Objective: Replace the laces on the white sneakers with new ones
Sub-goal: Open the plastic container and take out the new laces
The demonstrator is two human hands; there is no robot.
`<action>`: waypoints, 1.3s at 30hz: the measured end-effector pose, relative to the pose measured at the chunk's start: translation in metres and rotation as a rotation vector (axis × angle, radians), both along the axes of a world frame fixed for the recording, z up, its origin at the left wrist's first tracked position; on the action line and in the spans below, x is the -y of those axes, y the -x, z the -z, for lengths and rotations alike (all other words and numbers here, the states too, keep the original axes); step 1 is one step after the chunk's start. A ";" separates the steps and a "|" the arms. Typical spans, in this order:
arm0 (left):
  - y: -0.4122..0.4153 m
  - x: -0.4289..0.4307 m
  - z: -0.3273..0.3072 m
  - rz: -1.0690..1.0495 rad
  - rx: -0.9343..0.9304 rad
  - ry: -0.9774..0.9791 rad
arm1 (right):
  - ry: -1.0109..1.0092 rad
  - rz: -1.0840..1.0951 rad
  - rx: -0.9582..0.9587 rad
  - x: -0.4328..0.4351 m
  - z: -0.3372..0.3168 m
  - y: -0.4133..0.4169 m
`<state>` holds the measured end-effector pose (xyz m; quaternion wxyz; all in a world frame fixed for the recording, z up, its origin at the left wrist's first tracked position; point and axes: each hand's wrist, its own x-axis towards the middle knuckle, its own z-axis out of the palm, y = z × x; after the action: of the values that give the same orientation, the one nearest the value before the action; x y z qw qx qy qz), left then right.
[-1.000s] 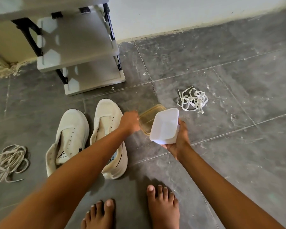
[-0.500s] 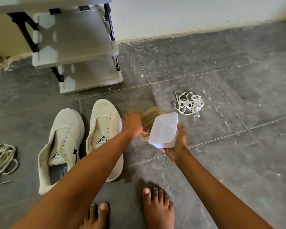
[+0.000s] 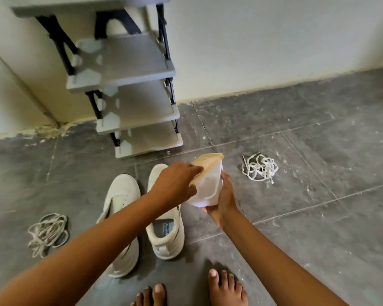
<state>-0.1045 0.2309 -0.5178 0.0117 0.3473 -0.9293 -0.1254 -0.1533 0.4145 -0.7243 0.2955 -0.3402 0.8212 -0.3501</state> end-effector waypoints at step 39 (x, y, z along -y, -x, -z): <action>-0.055 -0.005 0.030 -0.591 -0.760 -1.226 | 0.310 0.187 0.773 0.131 -0.155 0.044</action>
<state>-0.0494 0.2357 -0.5481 0.1683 0.4580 -0.4953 -0.7187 -0.1970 0.2832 -0.5688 0.4939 -0.1486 0.6150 -0.5965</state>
